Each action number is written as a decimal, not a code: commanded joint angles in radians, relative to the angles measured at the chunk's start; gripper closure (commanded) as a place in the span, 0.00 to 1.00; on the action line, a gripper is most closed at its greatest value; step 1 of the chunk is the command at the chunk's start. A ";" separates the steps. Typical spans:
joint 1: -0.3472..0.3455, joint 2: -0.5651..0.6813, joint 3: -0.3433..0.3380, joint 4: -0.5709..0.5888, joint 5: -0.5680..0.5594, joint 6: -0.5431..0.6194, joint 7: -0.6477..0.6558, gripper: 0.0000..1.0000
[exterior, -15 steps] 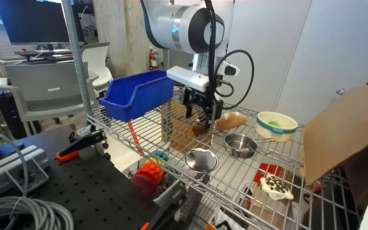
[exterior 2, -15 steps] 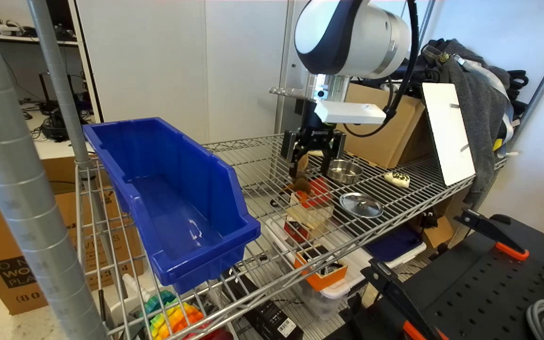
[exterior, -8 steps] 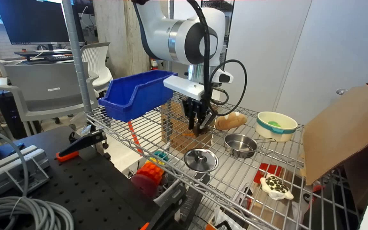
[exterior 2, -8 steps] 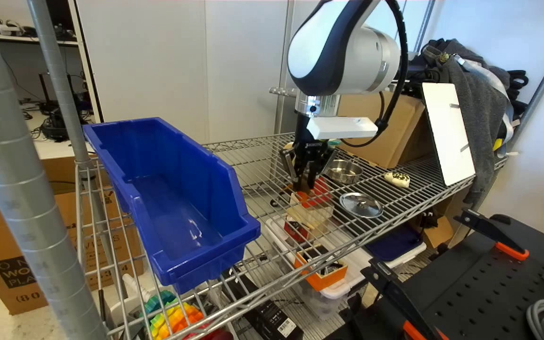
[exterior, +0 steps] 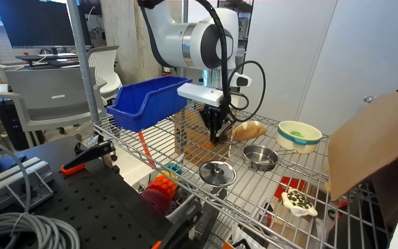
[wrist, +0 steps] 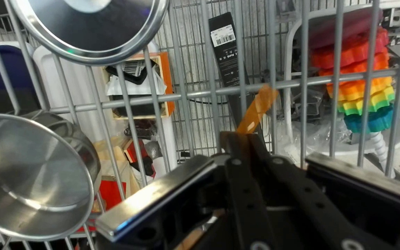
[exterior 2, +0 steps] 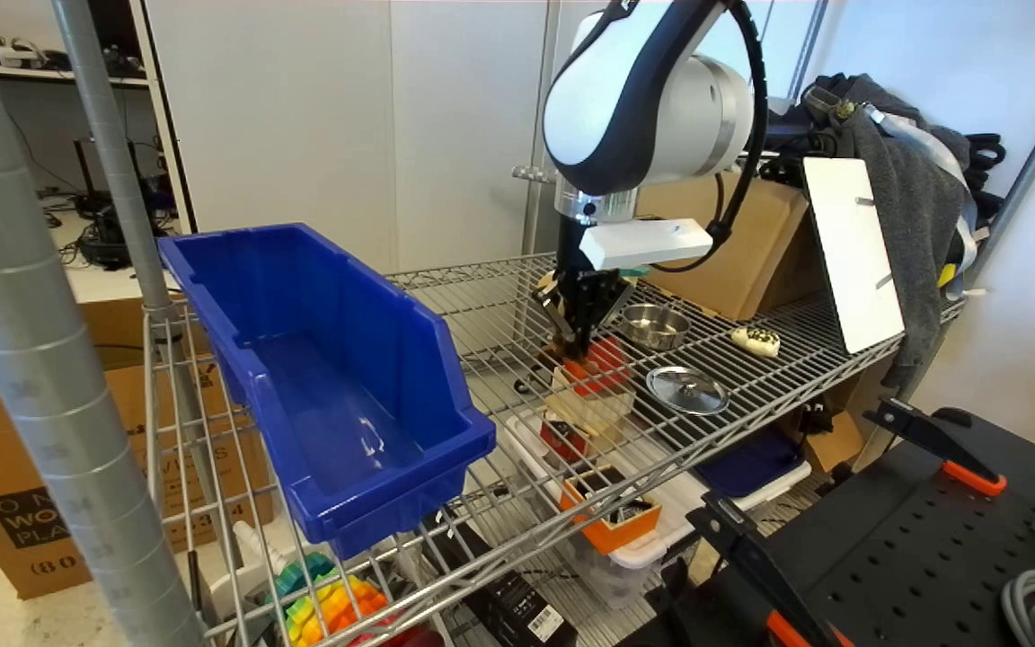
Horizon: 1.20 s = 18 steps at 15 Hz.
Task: Put the dark brown doll in the silver pot
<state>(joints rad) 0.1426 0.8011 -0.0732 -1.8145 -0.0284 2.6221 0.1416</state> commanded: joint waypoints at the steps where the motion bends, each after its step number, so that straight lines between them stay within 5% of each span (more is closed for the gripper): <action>1: -0.040 -0.132 0.019 -0.116 -0.026 -0.025 -0.072 0.98; 7: -0.139 -0.222 0.014 -0.134 0.011 -0.061 -0.107 0.98; 18: -0.178 -0.039 -0.031 0.085 0.013 -0.173 0.017 0.98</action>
<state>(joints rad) -0.0366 0.7010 -0.0968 -1.8158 -0.0277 2.5063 0.1312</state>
